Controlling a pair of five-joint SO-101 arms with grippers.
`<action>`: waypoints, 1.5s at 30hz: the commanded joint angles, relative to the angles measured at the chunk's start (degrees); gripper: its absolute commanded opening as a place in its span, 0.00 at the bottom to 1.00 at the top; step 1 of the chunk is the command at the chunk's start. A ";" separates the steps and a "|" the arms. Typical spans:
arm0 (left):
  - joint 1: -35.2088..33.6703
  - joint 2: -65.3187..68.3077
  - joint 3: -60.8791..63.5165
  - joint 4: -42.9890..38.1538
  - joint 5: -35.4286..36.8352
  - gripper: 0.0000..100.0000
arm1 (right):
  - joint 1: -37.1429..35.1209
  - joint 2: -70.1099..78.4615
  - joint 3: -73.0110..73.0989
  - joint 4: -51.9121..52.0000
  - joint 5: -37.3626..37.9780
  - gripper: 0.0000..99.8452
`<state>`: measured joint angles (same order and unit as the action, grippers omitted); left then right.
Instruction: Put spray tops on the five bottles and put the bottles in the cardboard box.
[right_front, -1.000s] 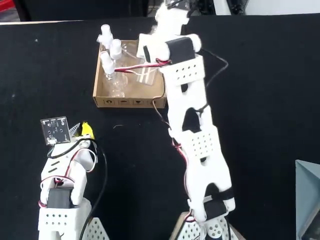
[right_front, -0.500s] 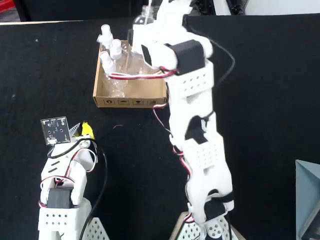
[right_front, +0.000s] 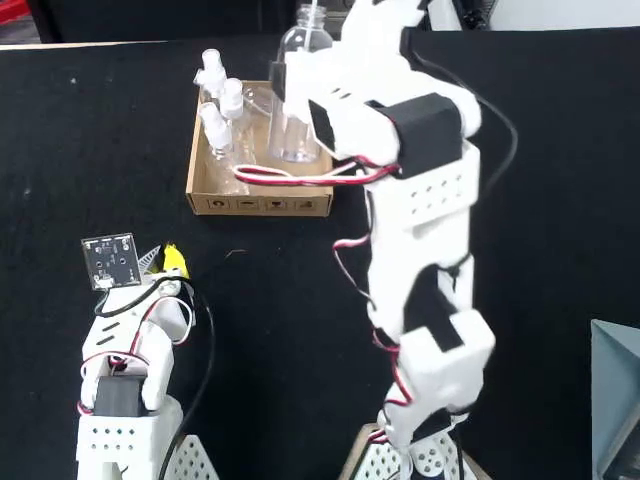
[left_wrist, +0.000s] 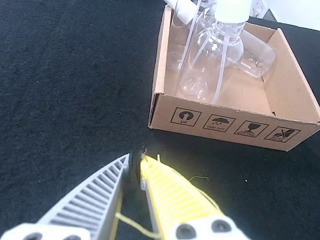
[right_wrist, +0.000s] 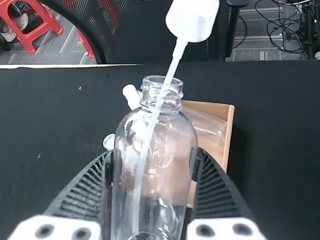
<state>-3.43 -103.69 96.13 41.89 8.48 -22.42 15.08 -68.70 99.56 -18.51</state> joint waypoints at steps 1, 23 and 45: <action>-0.57 -0.62 1.27 0.26 -0.44 0.03 | 1.05 -7.16 2.77 1.58 0.62 0.06; -0.57 -0.62 1.27 0.26 -0.44 0.03 | 1.32 -33.98 50.95 -19.34 0.70 0.06; -0.57 -0.62 1.27 0.26 -0.44 0.03 | 1.41 -45.76 99.30 -77.10 11.16 0.05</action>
<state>-3.43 -103.69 96.13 41.89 8.48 -22.42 -26.86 28.62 30.73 -9.54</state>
